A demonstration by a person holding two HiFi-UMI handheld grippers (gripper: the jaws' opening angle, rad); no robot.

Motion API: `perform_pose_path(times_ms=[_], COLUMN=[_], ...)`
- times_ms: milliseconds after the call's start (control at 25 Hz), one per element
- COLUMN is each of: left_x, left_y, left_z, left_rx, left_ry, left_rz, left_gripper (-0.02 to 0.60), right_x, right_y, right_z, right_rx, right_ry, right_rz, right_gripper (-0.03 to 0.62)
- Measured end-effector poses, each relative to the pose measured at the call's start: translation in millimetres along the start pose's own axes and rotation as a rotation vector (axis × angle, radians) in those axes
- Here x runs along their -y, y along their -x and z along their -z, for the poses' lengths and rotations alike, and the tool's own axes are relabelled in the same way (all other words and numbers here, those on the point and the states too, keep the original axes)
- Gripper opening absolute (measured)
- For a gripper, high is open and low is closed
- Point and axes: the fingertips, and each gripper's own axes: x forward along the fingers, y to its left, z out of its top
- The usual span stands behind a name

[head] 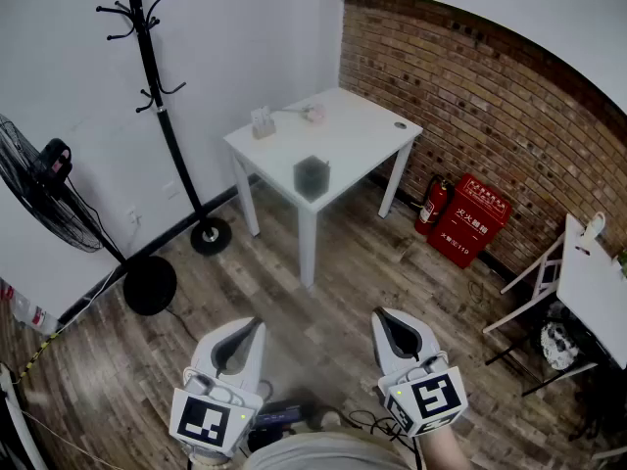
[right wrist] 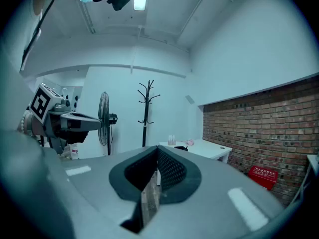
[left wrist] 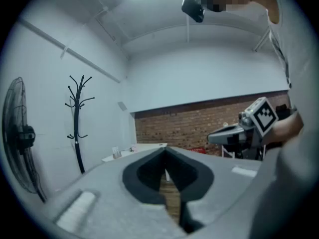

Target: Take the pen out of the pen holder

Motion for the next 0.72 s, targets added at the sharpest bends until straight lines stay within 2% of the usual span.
perform_pose_path(times_ms=[720], left_x=[-1.7], left_y=[0.9], left_z=[6.1], left_rx=[-0.008], left_ry=[0.008], left_rz=[0.007], left_gripper=[-0.006], right_x=[-4.5], right_y=[-0.5], right_z=[4.9], right_rx=[-0.008], right_ry=[-0.030], right_rz=[0.002], right_gripper=[0.005])
